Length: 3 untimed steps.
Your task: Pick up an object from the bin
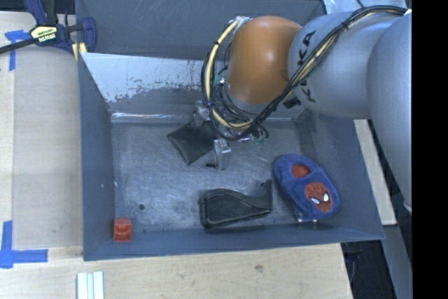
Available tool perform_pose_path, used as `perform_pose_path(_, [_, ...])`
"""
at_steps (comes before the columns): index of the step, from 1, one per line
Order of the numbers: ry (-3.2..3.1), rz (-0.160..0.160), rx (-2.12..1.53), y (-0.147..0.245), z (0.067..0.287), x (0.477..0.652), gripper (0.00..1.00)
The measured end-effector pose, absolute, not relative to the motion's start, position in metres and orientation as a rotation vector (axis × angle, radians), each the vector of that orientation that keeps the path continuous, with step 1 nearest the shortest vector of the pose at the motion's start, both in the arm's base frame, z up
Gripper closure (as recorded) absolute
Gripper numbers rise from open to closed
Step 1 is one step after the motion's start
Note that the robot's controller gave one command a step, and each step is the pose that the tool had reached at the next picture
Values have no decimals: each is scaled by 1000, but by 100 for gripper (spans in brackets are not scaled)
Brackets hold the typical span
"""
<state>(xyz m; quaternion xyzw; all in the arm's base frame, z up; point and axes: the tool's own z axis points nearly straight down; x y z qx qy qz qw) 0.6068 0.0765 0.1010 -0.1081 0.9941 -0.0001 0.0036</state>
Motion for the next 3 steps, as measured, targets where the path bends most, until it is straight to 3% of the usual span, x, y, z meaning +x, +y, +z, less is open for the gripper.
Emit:
perform_pose_path(1, [3136, 1, -194, 79, 69, 606, 0])
perform_pose_path(2, [3131, 1, -192, 79, 72, 607, 100])
perform_pose_path(3, [3126, 2, -113, 75, 267, 599, 100])
